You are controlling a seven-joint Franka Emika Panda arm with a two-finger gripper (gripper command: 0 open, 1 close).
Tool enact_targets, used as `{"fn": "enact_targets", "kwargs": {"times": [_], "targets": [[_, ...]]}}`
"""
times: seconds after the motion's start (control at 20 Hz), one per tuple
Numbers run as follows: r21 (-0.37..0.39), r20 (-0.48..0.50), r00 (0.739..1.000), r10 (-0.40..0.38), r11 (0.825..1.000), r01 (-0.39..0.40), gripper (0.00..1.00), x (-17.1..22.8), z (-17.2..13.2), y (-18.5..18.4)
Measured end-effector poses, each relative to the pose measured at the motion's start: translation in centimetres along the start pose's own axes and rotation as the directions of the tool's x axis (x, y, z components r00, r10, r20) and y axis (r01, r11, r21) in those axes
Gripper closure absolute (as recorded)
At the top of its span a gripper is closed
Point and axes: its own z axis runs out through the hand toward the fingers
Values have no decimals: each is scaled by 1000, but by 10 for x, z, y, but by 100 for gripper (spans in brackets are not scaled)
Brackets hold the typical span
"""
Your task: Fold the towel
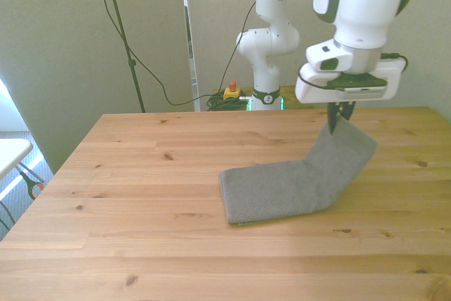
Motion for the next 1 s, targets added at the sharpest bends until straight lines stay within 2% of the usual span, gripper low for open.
{"fn": "enact_targets", "kwargs": {"times": [0.4,0.75,1.0], "targets": [[46,12,995,103,994,-104,100,77,4,76],[95,-10,992,127,988,-125,100,100,-23,93],[110,8,986,165,980,-165,100,123,-20,121]]}}
